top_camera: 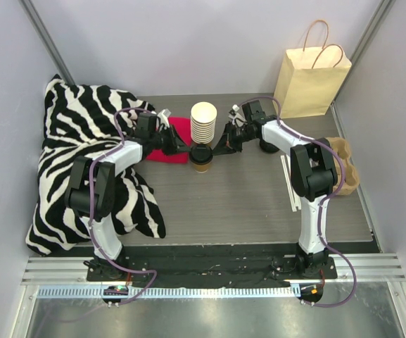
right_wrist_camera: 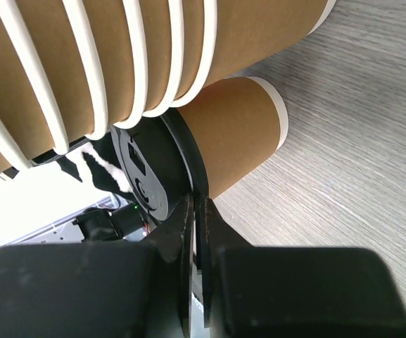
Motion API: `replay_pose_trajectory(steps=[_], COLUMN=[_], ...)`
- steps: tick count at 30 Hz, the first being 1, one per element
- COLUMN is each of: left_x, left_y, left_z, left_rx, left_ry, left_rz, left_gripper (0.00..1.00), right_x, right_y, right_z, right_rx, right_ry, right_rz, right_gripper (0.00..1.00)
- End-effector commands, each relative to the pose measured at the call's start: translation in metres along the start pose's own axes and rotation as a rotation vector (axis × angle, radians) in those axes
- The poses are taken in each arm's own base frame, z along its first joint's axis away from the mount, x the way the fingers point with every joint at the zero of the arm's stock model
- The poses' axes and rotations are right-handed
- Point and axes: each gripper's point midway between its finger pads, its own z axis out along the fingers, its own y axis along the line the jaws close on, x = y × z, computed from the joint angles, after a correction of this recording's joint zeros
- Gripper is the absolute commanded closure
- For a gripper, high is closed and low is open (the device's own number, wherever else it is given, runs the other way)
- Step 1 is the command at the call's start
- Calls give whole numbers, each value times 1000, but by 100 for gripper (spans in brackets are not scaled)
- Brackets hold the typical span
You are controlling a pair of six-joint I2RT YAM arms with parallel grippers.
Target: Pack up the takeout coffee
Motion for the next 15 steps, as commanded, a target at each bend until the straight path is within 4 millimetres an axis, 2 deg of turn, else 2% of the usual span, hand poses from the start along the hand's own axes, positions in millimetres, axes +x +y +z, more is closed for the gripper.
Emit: replay_pose_trajectory(steps=[1, 8, 15], left_x=[0, -9, -19], left_y=[3, -3, -16], left_z=[6, 0, -7], left_rx=[-11, 0, 30], left_ry=[3, -19, -38], left_rz=[-12, -7, -3], left_gripper=[88, 82, 71], right_x=[-12, -15, -21], right_y=[-5, 4, 19], right_z=[9, 2, -16], right_rx=[20, 3, -37], right_ry=[-30, -40, -65], right_rz=[-22, -28, -46], right_gripper=[86, 71, 68])
